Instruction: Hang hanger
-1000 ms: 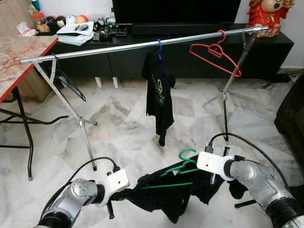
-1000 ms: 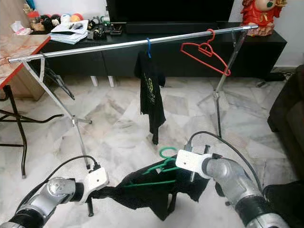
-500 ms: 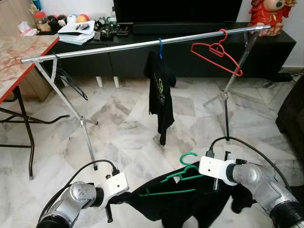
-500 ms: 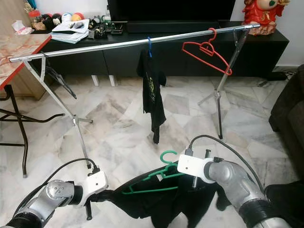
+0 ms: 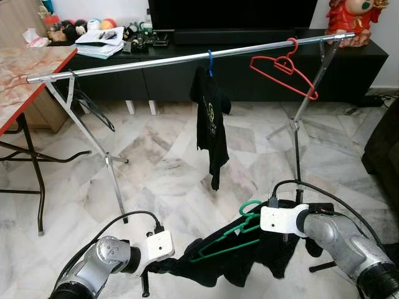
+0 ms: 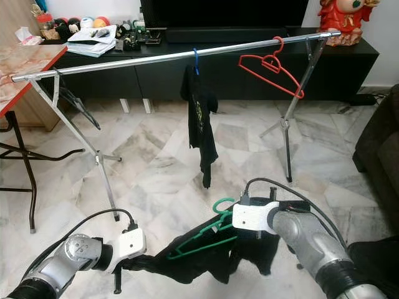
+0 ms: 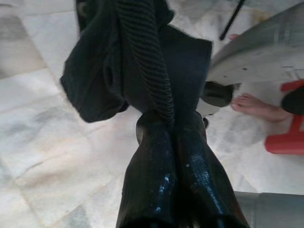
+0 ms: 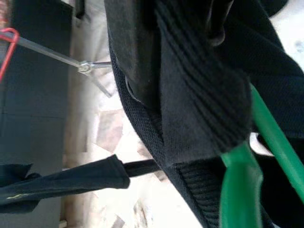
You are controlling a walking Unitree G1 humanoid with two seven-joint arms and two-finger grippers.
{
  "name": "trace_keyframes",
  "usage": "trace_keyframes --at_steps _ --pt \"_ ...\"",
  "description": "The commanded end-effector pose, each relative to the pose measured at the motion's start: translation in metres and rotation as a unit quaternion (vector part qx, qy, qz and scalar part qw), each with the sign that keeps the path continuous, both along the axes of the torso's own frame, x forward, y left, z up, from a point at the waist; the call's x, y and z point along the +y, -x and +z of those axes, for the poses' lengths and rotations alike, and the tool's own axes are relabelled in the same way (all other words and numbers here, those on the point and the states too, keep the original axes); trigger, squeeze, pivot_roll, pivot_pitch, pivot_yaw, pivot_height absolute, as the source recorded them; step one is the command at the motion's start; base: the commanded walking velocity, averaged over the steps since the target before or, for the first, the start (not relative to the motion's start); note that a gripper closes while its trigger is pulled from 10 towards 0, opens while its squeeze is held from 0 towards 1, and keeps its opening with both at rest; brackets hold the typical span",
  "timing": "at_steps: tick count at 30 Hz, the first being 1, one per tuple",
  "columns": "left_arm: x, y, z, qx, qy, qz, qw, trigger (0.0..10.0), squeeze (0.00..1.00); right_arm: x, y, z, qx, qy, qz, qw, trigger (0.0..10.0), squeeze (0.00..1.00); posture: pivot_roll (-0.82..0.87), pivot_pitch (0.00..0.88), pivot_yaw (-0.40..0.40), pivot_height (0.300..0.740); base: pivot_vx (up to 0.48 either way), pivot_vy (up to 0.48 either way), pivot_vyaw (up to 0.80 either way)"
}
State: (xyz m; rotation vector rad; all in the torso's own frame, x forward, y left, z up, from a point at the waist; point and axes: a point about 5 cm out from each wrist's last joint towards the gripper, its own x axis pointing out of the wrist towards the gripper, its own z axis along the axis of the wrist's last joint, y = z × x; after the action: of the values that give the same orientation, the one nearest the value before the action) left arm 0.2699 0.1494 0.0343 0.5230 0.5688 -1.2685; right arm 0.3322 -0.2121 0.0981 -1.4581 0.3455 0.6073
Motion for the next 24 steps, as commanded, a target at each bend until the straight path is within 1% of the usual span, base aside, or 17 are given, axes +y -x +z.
trace_keyframes --at_steps 1,3,4,5,8,9,11,12,13,14,15,16,18,19,22,23,24 --pt "0.055 0.039 -0.035 0.130 -0.100 0.031 0.986 0.0 0.00 -0.064 -0.012 0.039 -0.083 0.065 -0.135 0.985 0.0 0.00 0.01 0.133 0.053 0.740 0.000 0.000 0.00" --pt "0.057 0.044 -0.035 0.145 -0.105 0.022 0.984 0.1 0.00 -0.068 -0.012 0.039 -0.101 0.094 -0.131 0.982 0.0 0.00 0.01 0.133 0.053 0.740 0.000 0.000 0.00" --pt "0.057 0.044 -0.035 0.145 -0.105 0.022 0.984 0.1 0.00 -0.068 -0.012 0.039 -0.101 0.094 -0.131 0.982 0.0 0.00 0.01 0.133 0.053 0.740 0.000 0.000 0.00" --pt "0.058 0.045 -0.035 0.150 -0.108 0.018 0.983 0.2 0.00 -0.070 -0.012 0.039 -0.112 0.114 -0.125 0.979 0.0 0.00 0.00 0.130 0.054 0.740 0.000 0.000 0.00" --pt "0.058 0.047 -0.034 0.157 -0.110 0.012 0.981 0.0 0.00 -0.071 -0.013 0.040 -0.126 0.140 -0.113 0.976 0.0 0.00 0.00 0.130 0.054 0.740 0.000 0.000 0.00" --pt "0.057 0.048 -0.033 0.159 -0.111 0.009 0.981 0.0 0.00 -0.071 -0.013 0.039 -0.128 0.148 -0.109 0.975 0.0 0.00 0.00 0.130 0.054 0.740 0.000 0.000 0.00" --pt "0.057 0.048 -0.033 0.159 -0.112 0.008 0.981 0.0 0.00 -0.071 -0.013 0.037 -0.129 0.140 -0.111 0.976 0.0 0.00 0.00 0.124 0.052 0.740 0.000 0.000 0.00" --pt "0.056 0.046 -0.031 0.156 -0.112 0.012 0.981 0.0 0.00 -0.068 -0.013 0.034 -0.124 0.105 -0.122 0.979 0.0 0.00 0.00 0.124 0.052 0.740 0.000 0.000 0.00" --pt "0.055 0.045 -0.029 0.154 -0.108 0.017 0.982 0.0 0.00 -0.066 -0.013 0.031 -0.120 0.086 -0.127 0.981 0.0 0.00 0.00 0.123 0.051 0.740 0.000 0.000 0.00" --pt "0.055 0.043 -0.027 0.151 -0.100 0.023 0.983 0.0 0.00 -0.062 -0.012 0.028 -0.112 0.054 -0.135 0.983 0.0 0.00 0.00 0.122 0.051 0.740 0.000 0.000 0.00" --pt "0.054 0.041 -0.025 0.147 -0.090 0.030 0.985 0.1 0.00 -0.057 -0.011 0.023 -0.098 0.007 -0.149 0.984 0.0 0.00 0.00 0.122 0.050 0.740 0.000 0.000 0.00" --pt "0.051 0.034 -0.016 0.140 -0.056 0.044 0.988 0.0 0.00 -0.045 -0.009 0.013 -0.062 -0.086 -0.170 0.980 0.0 0.00 0.00 0.122 0.050 0.740 0.000 0.000 0.00" --pt "0.048 0.028 -0.005 0.132 -0.019 0.053 0.990 0.0 0.00 -0.037 -0.008 0.009 -0.051 -0.108 -0.167 0.979 0.0 0.00 0.00 0.123 0.050 0.740 0.000 0.000 0.00" --pt "0.044 0.021 0.010 0.125 0.025 0.059 0.990 0.0 0.00 -0.032 -0.006 0.003 -0.054 -0.082 -0.152 0.984 0.0 0.00 0.00 0.123 0.051 0.740 0.000 0.000 0.00" --pt "0.041 0.016 0.029 0.113 0.064 0.059 0.990 0.0 0.00 -0.024 -0.004 -0.006 -0.041 -0.104 -0.155 0.982 0.0 0.00 0.02 0.123 0.053 0.740 0.000 0.000 0.00" --pt "0.038 0.013 0.040 0.099 0.088 0.055 0.990 0.0 0.00 -0.017 -0.003 -0.011 -0.031 -0.113 -0.151 0.982 0.0 0.00 0.02 0.125 0.052 0.740 0.000 0.000 0.00" --pt "0.037 0.012 0.044 0.095 0.096 0.052 0.989 0.0 0.00 -0.015 -0.003 -0.013 -0.027 -0.111 -0.148 0.982 0.0 0.00 0.02 0.125 0.052 0.740 0.000 0.000 0.00"
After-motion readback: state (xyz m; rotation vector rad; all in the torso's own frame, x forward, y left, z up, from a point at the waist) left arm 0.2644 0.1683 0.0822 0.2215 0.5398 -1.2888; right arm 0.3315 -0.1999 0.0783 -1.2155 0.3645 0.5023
